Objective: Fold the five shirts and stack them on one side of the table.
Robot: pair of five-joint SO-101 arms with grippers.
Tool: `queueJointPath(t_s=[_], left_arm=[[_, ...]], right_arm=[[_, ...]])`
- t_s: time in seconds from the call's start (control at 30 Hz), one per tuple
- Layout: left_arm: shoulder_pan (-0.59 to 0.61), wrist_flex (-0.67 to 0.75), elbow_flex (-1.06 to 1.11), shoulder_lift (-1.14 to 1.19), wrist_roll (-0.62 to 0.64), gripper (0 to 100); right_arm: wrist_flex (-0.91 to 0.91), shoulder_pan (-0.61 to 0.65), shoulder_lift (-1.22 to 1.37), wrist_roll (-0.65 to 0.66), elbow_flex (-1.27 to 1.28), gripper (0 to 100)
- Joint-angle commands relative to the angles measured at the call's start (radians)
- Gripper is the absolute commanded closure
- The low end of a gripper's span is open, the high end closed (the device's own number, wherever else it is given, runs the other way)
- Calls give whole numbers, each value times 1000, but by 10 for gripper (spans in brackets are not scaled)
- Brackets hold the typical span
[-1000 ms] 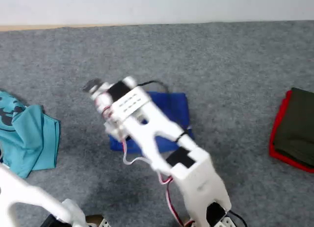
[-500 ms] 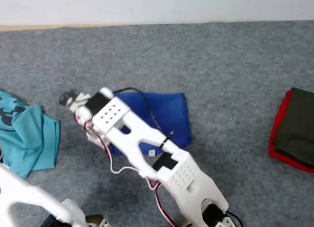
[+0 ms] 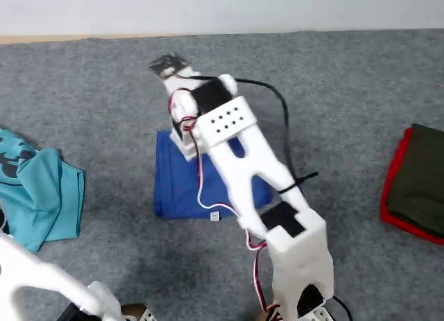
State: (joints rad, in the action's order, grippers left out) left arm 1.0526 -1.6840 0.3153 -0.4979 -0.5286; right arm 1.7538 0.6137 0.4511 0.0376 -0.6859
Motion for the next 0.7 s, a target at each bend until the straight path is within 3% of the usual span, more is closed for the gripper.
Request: queueJointPath(t_s=[0.0,0.1,0.27,0.67], left_arm=[[3,-17,-8,-31,-5,967],[-3,-17,-8,-31,-3,964],[-5,-18,-10,-29,-3,908],[-5,-17,-13,-29,-8,908]], right_arm=[[41,-22,-117,-54,149,988],[33,-30,-120,-91,218,905],[1,-36,-45,-316,218,663],[-111,-84,150,-427,209,649]])
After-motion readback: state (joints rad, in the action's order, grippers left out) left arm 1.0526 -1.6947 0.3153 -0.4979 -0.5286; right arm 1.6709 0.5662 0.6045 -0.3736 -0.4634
